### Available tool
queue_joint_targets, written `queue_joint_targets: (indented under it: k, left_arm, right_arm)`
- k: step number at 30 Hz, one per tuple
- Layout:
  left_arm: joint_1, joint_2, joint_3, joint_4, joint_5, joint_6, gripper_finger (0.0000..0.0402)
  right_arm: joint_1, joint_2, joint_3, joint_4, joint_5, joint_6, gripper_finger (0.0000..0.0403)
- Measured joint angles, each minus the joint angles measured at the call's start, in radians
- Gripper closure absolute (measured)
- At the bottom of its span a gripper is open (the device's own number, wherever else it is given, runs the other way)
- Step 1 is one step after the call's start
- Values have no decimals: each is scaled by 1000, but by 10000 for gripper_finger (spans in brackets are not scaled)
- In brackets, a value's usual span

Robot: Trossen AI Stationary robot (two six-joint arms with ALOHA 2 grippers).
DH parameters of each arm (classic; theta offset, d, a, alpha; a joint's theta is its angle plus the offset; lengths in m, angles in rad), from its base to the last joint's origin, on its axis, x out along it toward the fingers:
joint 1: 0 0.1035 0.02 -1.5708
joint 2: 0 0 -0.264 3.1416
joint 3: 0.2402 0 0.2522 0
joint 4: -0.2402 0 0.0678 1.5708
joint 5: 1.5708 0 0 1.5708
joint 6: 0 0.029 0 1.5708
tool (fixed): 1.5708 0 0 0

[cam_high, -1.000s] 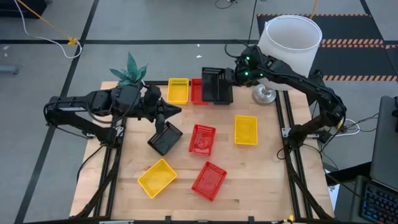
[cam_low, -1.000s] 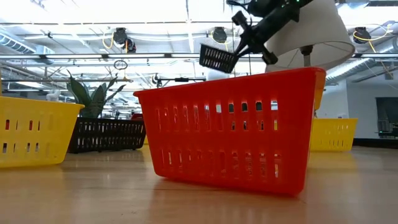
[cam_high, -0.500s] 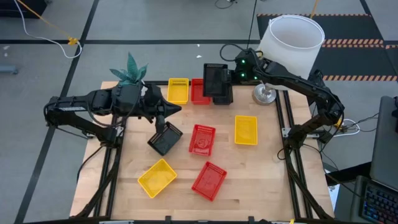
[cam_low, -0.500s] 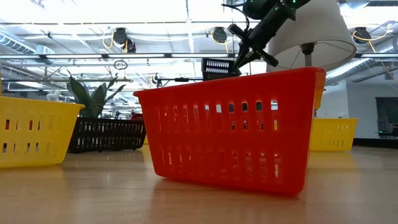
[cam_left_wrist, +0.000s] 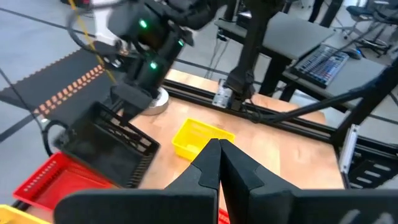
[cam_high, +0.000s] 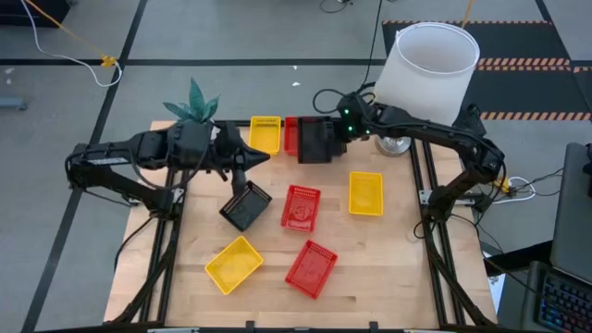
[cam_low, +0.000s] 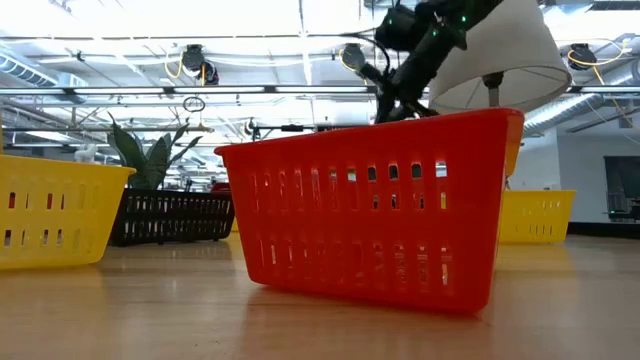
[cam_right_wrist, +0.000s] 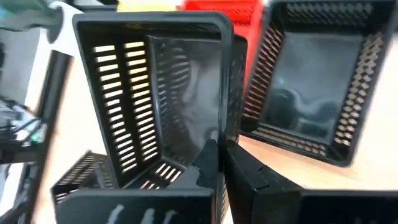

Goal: Stack baskets by color
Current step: Stack the bottom right black basket on the top black basket

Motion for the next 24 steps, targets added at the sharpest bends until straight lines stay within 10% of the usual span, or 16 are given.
queue_joint_targets:
  k: [10,24]
  left_arm:
    - [101,27,0,-49,62,142,379]
    - [94,361,0,-19,184,520,181]
  right_arm:
    - [23,-20,-39,36,-125,120,399]
    - [34,-69,-40,35,-204,264,399]
